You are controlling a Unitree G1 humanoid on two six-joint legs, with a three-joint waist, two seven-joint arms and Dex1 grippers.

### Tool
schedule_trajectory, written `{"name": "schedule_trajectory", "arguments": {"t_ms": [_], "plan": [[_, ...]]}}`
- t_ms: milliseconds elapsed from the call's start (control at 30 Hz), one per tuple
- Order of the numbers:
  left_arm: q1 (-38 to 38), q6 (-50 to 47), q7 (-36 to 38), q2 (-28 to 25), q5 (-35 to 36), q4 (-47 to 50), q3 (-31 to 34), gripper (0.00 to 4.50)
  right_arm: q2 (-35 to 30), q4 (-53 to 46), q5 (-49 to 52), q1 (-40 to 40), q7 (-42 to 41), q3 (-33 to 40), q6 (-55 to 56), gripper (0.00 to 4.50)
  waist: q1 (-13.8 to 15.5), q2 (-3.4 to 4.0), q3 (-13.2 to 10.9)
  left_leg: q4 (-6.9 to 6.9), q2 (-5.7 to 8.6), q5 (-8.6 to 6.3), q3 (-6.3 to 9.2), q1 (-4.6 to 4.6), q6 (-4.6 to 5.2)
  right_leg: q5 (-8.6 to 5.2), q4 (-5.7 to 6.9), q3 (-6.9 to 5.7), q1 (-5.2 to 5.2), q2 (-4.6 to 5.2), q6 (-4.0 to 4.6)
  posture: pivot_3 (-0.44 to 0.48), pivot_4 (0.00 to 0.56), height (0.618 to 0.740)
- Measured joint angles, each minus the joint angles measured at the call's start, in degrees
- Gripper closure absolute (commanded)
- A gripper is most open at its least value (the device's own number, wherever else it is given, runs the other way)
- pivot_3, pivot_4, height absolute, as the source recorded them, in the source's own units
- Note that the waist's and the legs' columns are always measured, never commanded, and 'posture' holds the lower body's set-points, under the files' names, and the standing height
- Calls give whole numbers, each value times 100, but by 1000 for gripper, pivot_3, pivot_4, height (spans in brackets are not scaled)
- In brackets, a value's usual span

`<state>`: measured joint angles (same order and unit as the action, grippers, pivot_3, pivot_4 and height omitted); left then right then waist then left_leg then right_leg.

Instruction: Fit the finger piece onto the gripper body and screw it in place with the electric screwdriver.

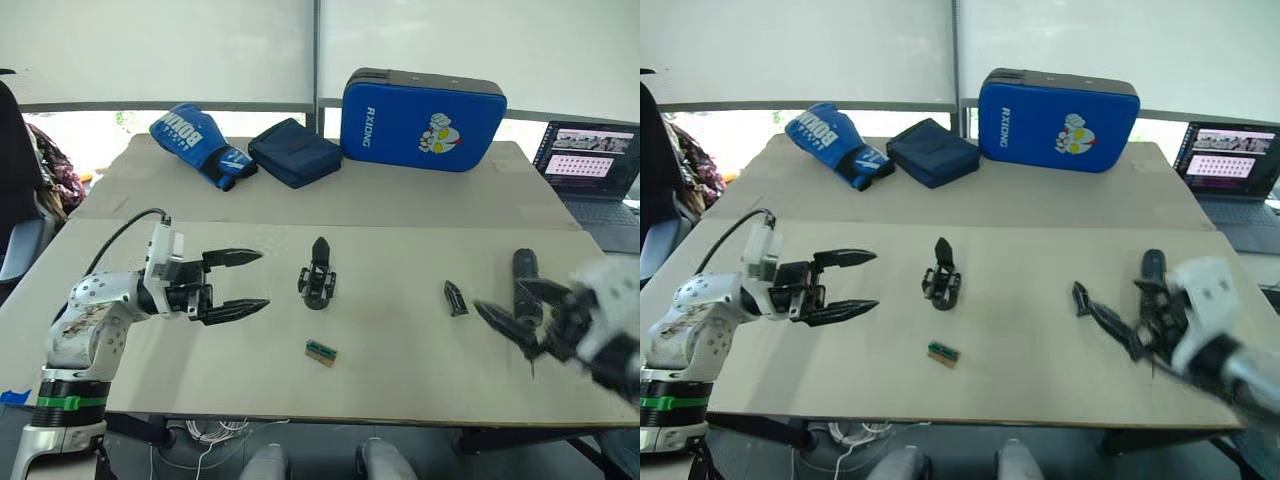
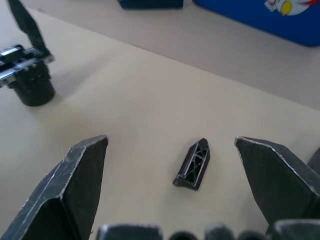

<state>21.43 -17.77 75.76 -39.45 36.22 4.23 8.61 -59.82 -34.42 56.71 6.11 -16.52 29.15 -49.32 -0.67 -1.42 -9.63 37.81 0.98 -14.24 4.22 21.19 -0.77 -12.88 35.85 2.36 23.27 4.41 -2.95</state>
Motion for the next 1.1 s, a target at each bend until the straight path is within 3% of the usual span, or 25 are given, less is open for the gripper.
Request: {"name": "schedule_trajectory", "arguments": {"t_ms": [200, 400, 500, 833, 867, 1100], "plan": [[-9, -36, -152, 46, -1, 153, -62, 38, -184, 1118, 306, -1725, 333, -1226, -1669, 0, 31, -4, -2, 3, 8, -21, 1, 26, 35, 10, -14, -2, 15, 7, 23, 0, 150, 740], [-86, -3, -269, 60, -10, 240, -81, 38, 462, 1934, -616, -2370, 668, -2361, -2059, 0, -2, -8, -4, 5, 8, -23, -2, 39, 38, 11, -2, 2, 40, 5, 22, 0, 150, 740], [-140, -2, -325, 65, -9, 292, -85, 38, 619, 2181, -1051, -2521, 667, -2602, -2110, 0, -11, -8, -4, 13, 7, -21, -4, 77, 36, 15, 20, 8, 90, 2, 27, 0, 150, 740], [-180, -3, -428, 74, -8, 389, -94, 38, 1352, 2674, -1875, -3040, 545, -2729, -2186, 0, -50, -8, -4, 16, 4, -21, -3, 75, 36, 19, 23, 7, 91, -2, 32, 0, 150, 740], [-182, -3, -431, 74, -8, 389, -94, 0, 1383, 2676, -1943, -3059, 524, -2725, -2216, 536, -51, -8, -4, 16, 4, -21, -4, 74, 36, 19, 23, 7, 90, -2, 32, 0, 150, 740], [-182, -4, -442, 77, -7, 389, -95, 0, 1472, 2589, -2190, -3130, 342, -2685, -2538, 2873, -39, -9, -3, 16, 4, -21, -3, 74, 36, 19, 23, 7, 89, -2, 32, 0, 150, 740]]}}
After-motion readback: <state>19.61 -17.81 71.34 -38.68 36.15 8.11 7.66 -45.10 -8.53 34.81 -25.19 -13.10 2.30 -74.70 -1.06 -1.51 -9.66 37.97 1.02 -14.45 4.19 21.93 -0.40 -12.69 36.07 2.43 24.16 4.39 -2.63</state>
